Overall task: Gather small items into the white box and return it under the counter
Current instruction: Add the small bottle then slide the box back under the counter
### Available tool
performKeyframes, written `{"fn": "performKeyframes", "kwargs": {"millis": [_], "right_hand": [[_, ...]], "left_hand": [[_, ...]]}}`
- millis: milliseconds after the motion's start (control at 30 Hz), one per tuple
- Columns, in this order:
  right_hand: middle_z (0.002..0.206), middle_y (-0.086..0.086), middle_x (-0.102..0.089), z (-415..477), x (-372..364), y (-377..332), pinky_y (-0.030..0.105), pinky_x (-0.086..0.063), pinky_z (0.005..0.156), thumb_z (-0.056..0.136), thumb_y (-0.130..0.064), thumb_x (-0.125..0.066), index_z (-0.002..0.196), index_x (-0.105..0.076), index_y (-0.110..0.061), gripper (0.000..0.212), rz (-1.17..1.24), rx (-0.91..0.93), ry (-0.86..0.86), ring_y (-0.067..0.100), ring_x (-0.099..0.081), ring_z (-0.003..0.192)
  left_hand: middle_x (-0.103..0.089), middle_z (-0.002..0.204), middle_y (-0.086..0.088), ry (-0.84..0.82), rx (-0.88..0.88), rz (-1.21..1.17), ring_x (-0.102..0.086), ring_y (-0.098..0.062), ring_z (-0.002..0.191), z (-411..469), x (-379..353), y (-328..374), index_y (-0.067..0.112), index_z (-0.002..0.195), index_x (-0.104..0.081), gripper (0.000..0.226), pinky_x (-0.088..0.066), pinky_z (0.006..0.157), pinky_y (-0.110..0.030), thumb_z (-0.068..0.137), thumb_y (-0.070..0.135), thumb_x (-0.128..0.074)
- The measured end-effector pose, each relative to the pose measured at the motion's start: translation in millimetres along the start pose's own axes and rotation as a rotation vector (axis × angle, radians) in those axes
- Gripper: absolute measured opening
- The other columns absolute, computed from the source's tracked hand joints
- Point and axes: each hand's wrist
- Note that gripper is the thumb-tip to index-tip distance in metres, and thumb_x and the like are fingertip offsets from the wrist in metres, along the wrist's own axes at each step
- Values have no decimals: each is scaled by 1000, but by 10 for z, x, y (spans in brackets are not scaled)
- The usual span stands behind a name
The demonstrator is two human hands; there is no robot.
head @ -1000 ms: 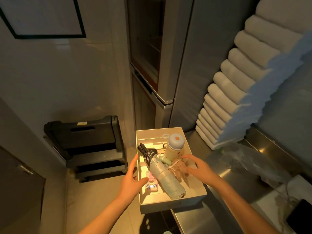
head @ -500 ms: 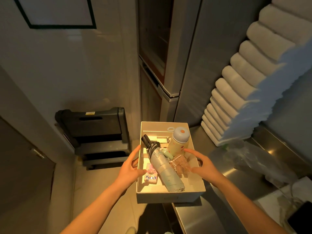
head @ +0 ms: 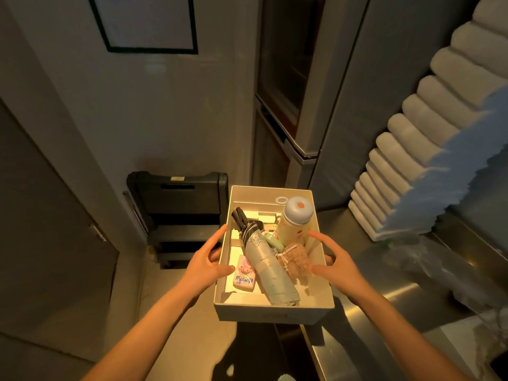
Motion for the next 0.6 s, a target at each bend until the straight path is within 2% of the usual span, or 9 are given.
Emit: {"fn": "performKeyframes", "kwargs": {"millis": [167, 233, 333, 467, 600], "right_hand": [[118, -8, -64, -195, -417, -103, 24, -57, 65, 74, -12, -79, 125, -50, -42, 66, 69, 31, -21, 10, -68, 96], [118, -10, -63, -300, -646, -120, 25, -58, 66, 74, -12, -79, 125, -51, -42, 66, 68, 38, -8, 10, -68, 97], [121, -9, -62, -492, -1023, -132, 32, -59, 76, 74, -14, -79, 125, -51, -42, 64, 59, 40, 21, 13, -67, 101], [117, -8, -64, -818, -1556, -110, 22, -57, 66, 75, -6, -76, 127, -50, -38, 66, 101, -4, 56, 9, -69, 95], [118, -7, -63, -1124, -2058, 3, 24, -58, 69, 74, -13, -79, 128, -48, -43, 69, 130, -81, 94, 10, -68, 98]], "left_hand": [[-48, 115, 30, -9, -10, -1, -57, 5, 96, -268, 391, -74, 55, 128, -33, 88, -51, 56, -11, 73, 3, -78], [-50, 118, 27, -20, -9, -8, -58, -1, 100, -391, 586, -144, 58, 127, -33, 88, -53, 58, -13, 73, 6, -79], [-52, 120, 22, -41, 5, 6, -58, -8, 104, -587, 896, -238, 59, 128, -33, 88, -56, 62, -17, 74, 7, -79], [-52, 116, 20, -76, 54, 31, -58, -8, 102, -852, 1316, -357, 58, 127, -34, 87, -56, 61, -18, 75, 4, -77], [-52, 118, 17, -139, 90, 73, -58, -14, 106, -1074, 1672, -542, 56, 128, -34, 86, -56, 66, -25, 75, 2, -76]]}}
Point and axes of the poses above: each hand's wrist, its own z-axis towards the middle knuckle, its own x-axis out of the back of the hand, y = z × x
